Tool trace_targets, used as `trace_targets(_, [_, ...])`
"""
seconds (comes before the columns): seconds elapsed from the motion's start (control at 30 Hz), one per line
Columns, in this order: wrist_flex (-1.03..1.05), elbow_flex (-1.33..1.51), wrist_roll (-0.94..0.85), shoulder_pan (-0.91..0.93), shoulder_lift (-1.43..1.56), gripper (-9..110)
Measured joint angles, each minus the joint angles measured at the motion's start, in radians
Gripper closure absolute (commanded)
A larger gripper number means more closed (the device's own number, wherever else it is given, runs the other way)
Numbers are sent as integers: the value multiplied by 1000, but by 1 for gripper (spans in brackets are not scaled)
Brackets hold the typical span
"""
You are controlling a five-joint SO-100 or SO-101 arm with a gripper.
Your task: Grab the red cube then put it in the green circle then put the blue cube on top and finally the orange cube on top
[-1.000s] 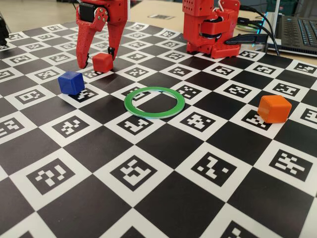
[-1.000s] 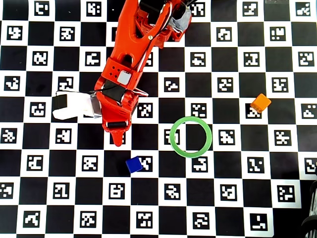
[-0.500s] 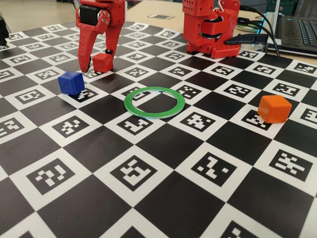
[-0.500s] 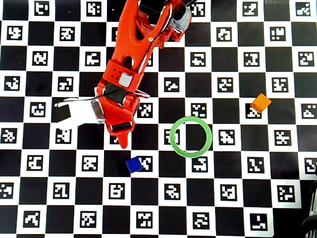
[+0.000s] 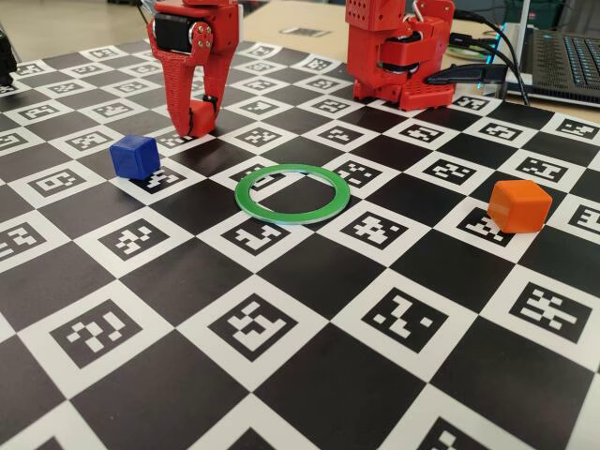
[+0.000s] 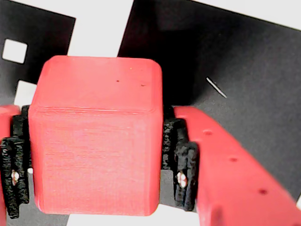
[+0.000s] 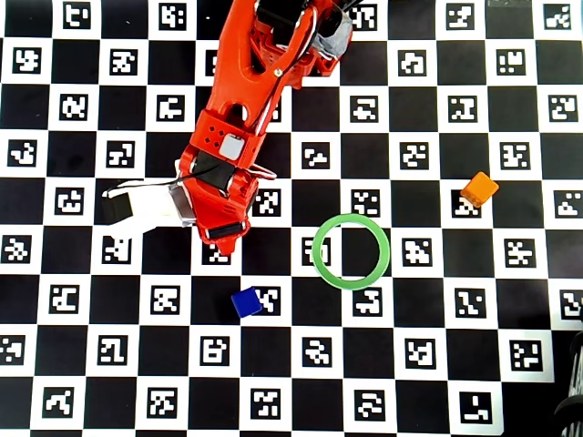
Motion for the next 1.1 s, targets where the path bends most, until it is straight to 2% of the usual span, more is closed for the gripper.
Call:
trace_targets(0.37, [17, 3, 3, 0, 0, 96])
trace_targets(0.77, [387, -230, 129, -31, 0, 98])
trace_targets(1.1, [706, -499, 344, -183, 0, 97])
